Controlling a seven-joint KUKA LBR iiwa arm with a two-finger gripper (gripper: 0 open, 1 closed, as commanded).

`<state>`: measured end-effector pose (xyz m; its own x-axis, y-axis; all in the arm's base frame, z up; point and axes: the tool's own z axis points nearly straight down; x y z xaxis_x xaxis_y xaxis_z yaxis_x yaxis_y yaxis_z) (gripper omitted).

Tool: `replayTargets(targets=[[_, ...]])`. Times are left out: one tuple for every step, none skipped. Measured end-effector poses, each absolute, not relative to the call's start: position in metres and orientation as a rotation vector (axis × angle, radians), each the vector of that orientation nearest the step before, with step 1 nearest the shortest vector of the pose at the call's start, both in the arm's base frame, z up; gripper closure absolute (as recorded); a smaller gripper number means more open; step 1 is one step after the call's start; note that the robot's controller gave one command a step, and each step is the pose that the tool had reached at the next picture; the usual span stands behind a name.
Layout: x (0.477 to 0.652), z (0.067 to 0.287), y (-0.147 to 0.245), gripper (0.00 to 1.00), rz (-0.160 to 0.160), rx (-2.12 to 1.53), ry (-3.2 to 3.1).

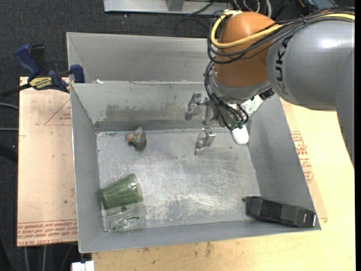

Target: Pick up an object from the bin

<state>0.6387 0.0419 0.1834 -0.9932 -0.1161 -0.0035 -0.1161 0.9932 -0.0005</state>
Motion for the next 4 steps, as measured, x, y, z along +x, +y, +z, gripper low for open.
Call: replayTargets(targets=[[0.631,0.188,0.059,0.0,0.002,-0.33,3.123],[0.63,0.178,0.08,0.0,0.001,0.021,3.139],[0.612,0.169,0.124,0.0,0.001,-0.22,3.133],[0.565,0.109,0.119,0.0,0.005,-0.365,3.115]])
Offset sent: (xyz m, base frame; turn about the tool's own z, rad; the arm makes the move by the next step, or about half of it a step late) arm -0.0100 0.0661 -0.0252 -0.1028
